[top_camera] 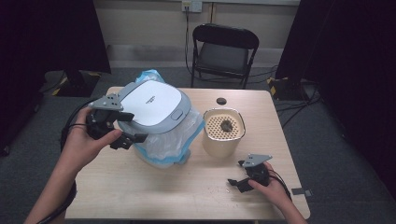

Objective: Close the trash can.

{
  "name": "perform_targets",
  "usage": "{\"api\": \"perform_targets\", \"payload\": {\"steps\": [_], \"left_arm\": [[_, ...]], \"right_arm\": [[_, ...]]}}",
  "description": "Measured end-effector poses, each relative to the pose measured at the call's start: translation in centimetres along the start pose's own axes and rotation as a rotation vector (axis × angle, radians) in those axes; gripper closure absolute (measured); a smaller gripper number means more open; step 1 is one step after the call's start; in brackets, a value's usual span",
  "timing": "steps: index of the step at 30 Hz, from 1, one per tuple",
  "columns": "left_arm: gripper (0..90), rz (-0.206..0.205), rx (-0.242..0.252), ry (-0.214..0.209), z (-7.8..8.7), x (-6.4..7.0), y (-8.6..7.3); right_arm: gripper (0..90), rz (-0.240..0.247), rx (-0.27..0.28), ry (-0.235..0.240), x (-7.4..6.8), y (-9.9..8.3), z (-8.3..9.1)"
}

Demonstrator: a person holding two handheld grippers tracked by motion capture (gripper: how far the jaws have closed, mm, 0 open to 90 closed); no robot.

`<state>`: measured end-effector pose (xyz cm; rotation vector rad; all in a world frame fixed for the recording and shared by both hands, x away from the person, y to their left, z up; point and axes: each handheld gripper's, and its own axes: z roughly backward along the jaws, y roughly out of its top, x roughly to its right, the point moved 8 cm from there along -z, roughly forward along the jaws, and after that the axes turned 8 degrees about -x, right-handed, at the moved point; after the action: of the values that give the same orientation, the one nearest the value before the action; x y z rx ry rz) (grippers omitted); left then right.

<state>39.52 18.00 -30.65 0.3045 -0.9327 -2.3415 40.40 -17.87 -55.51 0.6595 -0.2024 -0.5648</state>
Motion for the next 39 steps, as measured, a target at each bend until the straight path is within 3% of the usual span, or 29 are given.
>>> {"api": "perform_targets", "payload": {"steps": [16,26,39], "left_arm": [[16.2,0.034,-0.005,-0.001,-0.4,-0.4,-3.8],[16.3,0.041,-0.022,-0.012,-2.0,-0.2,-6.3],[16.2,0.048,-0.015,-0.014,-3.7,0.0,-8.4]], "right_arm": [[11.2,0.000,0.000,0.000,0.0,0.0,0.0],[11.2,-0.003,0.000,-0.003,0.0,0.0,0.0],[11.2,-0.003,0.000,-0.003,0.0,0.0,0.0]]}}
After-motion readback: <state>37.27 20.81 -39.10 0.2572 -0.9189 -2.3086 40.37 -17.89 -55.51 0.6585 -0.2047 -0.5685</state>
